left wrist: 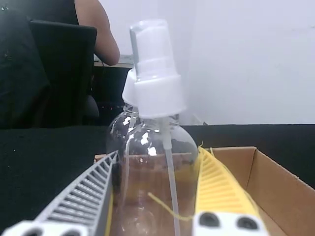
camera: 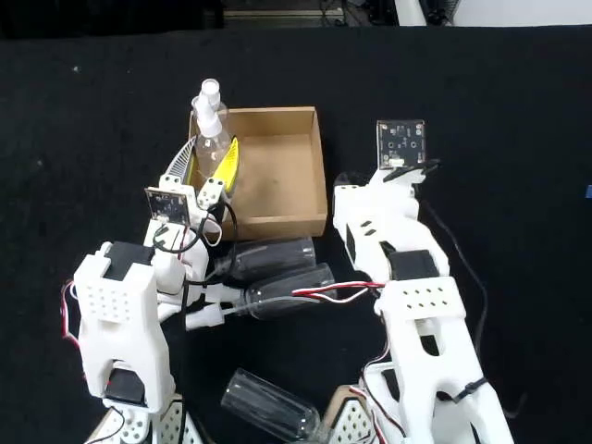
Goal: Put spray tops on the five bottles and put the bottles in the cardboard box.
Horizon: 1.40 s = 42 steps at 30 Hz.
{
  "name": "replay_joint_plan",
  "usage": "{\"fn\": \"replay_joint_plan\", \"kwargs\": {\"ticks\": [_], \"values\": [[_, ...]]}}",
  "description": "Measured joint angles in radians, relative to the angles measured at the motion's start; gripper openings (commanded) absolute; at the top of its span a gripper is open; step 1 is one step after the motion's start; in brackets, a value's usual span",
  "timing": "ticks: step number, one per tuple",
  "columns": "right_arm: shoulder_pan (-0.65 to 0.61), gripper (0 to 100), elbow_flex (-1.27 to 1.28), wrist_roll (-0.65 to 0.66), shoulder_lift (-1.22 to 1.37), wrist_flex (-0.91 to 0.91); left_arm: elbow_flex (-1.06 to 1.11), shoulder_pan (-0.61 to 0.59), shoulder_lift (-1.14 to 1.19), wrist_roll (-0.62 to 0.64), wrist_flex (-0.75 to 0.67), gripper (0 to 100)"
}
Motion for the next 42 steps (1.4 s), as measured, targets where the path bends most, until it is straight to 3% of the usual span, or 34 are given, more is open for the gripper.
{"fn": "replay_joint_plan", "kwargs": {"ticks": [3,8,14,23,42], "values": [[0.000,1.5,0.000,0.000,0.000,0.000,0.000,0.000,0.000,0.000,0.003,10],[0.000,1.5,0.000,0.000,0.000,0.000,0.000,0.000,0.000,0.000,0.003,22],[0.000,1.5,0.000,0.000,0.000,0.000,0.000,0.000,0.000,0.000,0.003,18],[0.000,1.5,0.000,0.000,0.000,0.000,0.000,0.000,0.000,0.000,0.003,26],[0.000,1.5,0.000,0.000,0.000,0.000,0.000,0.000,-0.003,0.000,0.003,26]]}}
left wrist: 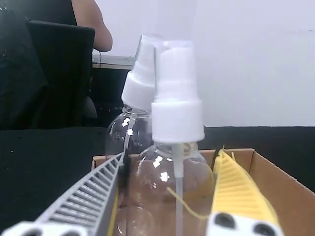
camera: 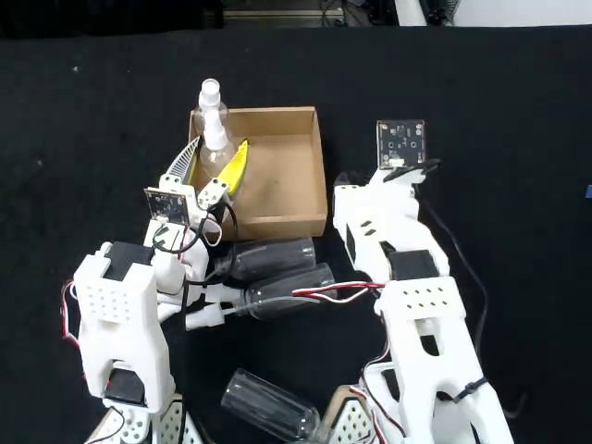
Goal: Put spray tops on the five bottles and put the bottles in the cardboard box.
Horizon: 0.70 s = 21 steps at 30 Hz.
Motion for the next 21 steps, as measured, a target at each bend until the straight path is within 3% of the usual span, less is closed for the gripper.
{"fn": "replay_joint_plan", "kwargs": {"ticks": [5,12,21], "values": [[0.000,1.5,0.000,0.000,0.000,0.000,0.057,0.000,-0.109,0.000,0.023,26],[0.000,1.5,0.000,0.000,0.000,0.000,0.075,0.000,-0.295,0.000,0.322,26],[0.000,1.5,0.000,0.000,0.000,0.000,0.132,0.000,-0.414,0.000,0.350,26]]}}
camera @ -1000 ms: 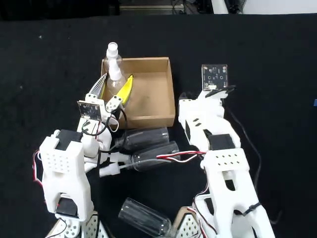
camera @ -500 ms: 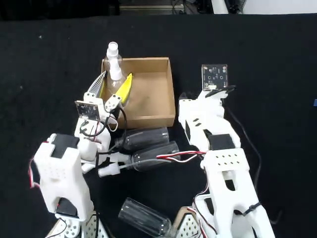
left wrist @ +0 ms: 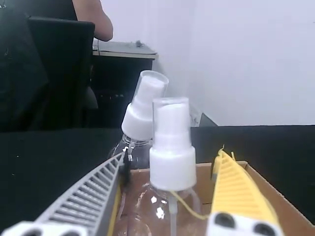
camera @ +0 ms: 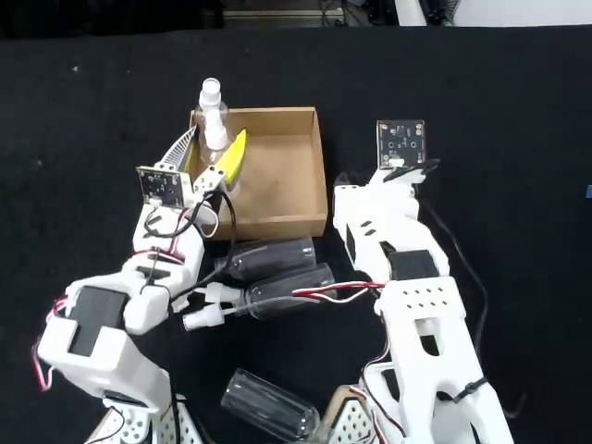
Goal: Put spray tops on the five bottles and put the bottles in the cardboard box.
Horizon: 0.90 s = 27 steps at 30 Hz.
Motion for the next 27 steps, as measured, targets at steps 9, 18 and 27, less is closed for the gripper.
{"fn": "replay_joint_plan", "kwargs": {"ticks": [9,18,27], "values": [[0.000,1.5,0.000,0.000,0.000,0.000,0.028,0.000,-0.141,0.000,0.081,26],[0.000,1.5,0.000,0.000,0.000,0.000,0.028,0.000,-0.485,0.000,0.473,26],[0.000,1.5,0.000,0.000,0.000,0.000,-0.072,-0.031,-0.779,0.000,1.073,26]]}}
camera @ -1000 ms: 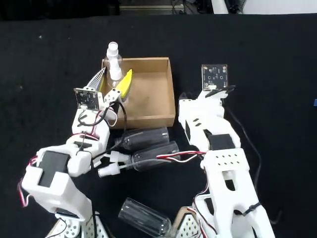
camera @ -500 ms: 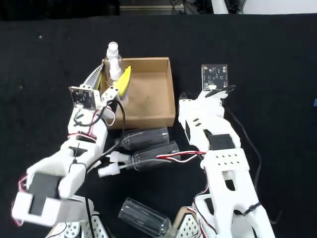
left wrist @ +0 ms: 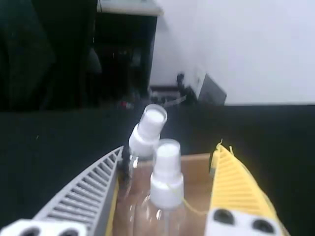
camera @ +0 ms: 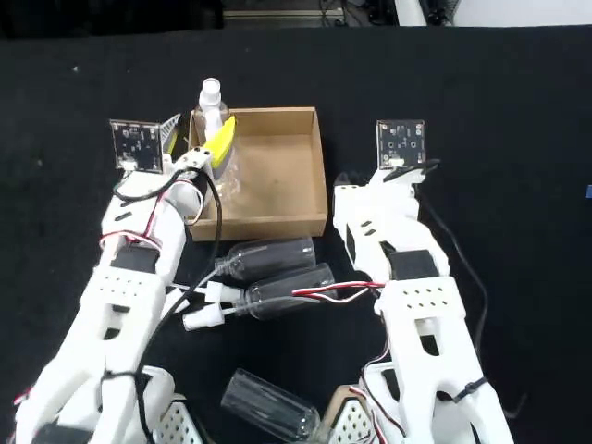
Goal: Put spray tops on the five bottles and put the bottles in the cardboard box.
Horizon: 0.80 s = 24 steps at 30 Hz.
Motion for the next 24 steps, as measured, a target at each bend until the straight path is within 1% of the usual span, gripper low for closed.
{"fn": "replay_joint_plan", "kwargs": {"ticks": [2,7,12,15,16,21,24], "values": [[0.000,1.5,0.000,0.000,0.000,0.000,-0.014,-0.021,-0.075,0.000,0.104,26],[0.000,1.5,0.000,0.000,0.000,0.000,-0.025,-0.091,-0.275,0.000,0.313,26],[0.000,1.5,0.000,0.000,0.000,0.000,-0.025,-0.206,-0.405,-0.006,0.617,26],[0.000,1.5,0.000,0.000,0.000,0.000,-0.025,-0.265,-0.456,-0.084,0.798,26],[0.000,1.5,0.000,0.000,0.000,0.000,-0.025,-0.273,-0.468,-0.121,0.838,26],[0.000,1.5,0.000,0.000,0.000,0.000,-0.025,-0.278,-0.562,-0.229,0.962,26],[0.000,1.5,0.000,0.000,0.000,0.000,-0.038,-0.278,-0.598,-0.342,1.080,26]]}}
